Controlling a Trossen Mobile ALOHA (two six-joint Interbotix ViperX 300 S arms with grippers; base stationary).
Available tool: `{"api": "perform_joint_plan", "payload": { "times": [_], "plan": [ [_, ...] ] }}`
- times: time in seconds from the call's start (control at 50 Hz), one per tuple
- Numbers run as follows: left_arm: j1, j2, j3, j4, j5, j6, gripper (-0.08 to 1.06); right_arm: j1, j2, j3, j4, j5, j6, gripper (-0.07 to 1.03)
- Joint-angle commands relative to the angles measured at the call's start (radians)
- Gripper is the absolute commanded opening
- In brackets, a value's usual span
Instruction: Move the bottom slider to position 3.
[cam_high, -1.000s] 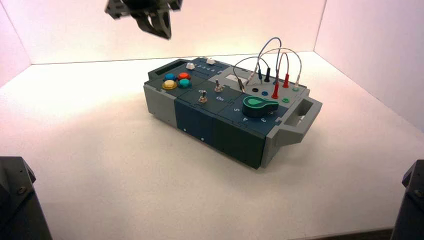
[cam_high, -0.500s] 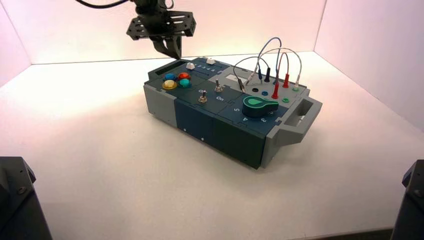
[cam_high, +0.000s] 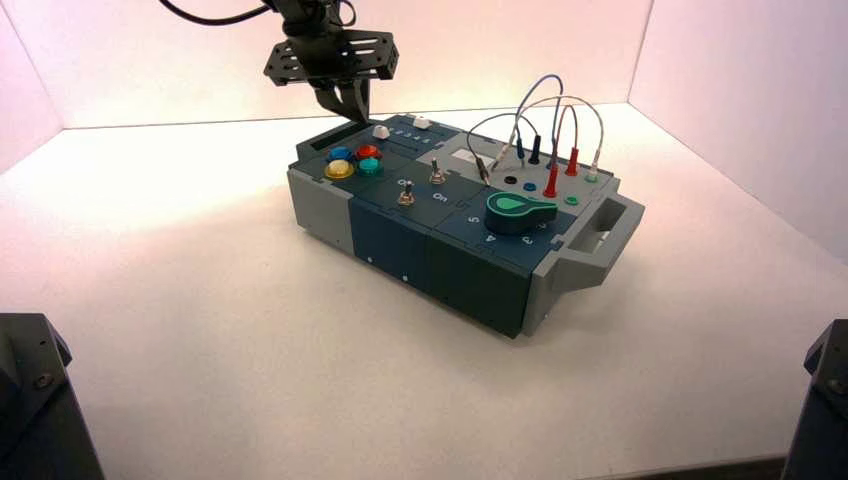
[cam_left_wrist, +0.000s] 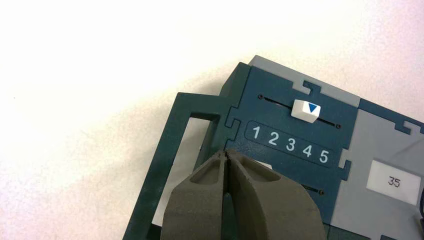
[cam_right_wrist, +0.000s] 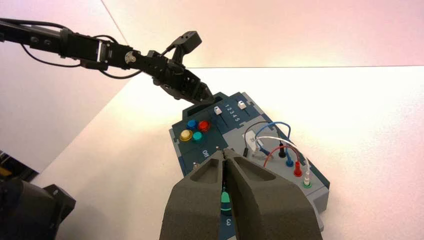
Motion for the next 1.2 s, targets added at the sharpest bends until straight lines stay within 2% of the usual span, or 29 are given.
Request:
{"api": "perform_joint_plan", "payload": {
  "times": [0.02,1.2],
  "plan": [
    [-0.005,-0.018,-0.023,0.002,-0.003,0.005,-0.03,-0.003,0.017,-0.034,-0.002,-0.011,0.005,-0.02],
    [-0.034,0.015,-0.06,0.002,0.028,0.005,-0.03,-0.003,0.031,-0.035,-0.005,-0.014,0.003,-0.02]
  ]
}}
